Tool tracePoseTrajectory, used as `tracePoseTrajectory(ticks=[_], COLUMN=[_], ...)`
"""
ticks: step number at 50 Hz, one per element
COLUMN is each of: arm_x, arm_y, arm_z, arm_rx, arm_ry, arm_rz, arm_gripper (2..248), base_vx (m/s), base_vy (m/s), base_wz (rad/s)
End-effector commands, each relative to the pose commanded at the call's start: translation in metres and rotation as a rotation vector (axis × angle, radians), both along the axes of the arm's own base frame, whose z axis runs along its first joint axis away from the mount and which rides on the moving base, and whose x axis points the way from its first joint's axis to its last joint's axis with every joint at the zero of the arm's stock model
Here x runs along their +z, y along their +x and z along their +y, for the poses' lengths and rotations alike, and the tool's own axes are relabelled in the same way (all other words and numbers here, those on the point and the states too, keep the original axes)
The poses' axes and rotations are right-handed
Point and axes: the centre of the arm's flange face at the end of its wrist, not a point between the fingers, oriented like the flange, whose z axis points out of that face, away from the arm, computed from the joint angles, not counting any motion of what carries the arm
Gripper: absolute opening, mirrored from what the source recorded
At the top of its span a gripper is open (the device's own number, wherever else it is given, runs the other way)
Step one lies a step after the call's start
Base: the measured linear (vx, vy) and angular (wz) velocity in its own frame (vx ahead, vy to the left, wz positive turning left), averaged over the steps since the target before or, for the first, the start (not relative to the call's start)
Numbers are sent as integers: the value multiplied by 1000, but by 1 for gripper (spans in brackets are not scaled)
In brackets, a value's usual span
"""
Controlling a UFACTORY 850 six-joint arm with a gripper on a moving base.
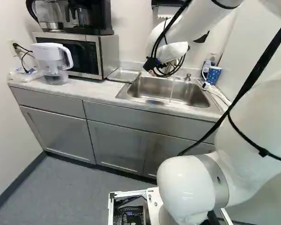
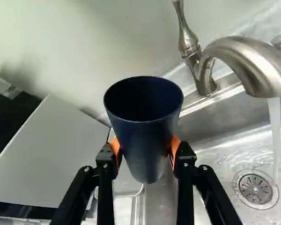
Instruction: Rinse the cup and place it in the tray
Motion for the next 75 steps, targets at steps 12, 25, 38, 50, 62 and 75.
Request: tracePoseTrajectory(ticks=[12,25,38,50,62,75], arm_x=[0,0,0,0,0,0], arm_y=[0,0,0,0,0,0], arm_z=[0,0,0,0,0,0], arm_rx=[45,94,144,189,216,216], arm_ry=[-118,-245,-372,-491,-559,-559], arm_rz=[2,4,7,9,10,10], arm_gripper=[121,121,121,121,121,121], base_vx=[0,0,0,0,0,0], base_vy=[0,0,0,0,0,0], base_wz=[0,0,0,0,0,0])
